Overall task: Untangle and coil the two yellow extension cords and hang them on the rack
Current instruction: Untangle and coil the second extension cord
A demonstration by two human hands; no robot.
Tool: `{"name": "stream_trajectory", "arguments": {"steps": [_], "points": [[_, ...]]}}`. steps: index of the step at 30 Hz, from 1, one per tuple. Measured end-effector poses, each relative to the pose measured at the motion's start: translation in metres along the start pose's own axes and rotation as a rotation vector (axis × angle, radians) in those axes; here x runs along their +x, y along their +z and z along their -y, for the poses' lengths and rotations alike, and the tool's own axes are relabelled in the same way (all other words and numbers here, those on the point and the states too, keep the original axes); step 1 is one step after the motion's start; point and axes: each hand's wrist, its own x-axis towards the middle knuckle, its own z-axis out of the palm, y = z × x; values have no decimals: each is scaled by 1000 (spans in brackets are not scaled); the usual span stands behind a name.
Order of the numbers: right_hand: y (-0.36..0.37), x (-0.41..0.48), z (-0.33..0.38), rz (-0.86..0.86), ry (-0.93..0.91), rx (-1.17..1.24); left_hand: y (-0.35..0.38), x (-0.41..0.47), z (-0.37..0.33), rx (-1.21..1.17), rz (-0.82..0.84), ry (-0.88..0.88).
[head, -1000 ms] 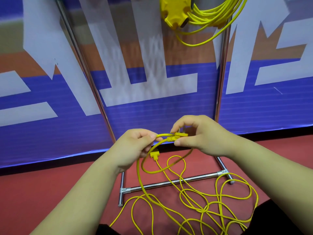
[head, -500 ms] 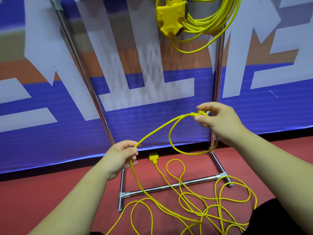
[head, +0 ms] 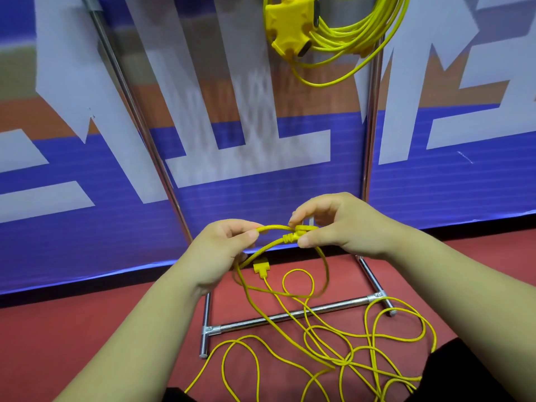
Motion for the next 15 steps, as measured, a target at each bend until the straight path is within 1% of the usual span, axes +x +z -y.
{"name": "stream_trajectory", "arguments": {"steps": [3,5,8,10,13,15], "points": [[4,0,1,-6,2,52,5,-4,-6,-193,92,-47],[6,1,1,-40,-2,103,8,-5,-7,-257,117,-58],[13,4,1,-71,25,309,8,-4,-7,-267,98,-60],[16,8,-1,-118,25,393,7,-2,-6,-264,100,-48],[16,15,-4,-218,31,535,6,0,-1,-298,203,-40],[10,19,-5,-312,59,621,2,1,6,-254,278,-39]]}}
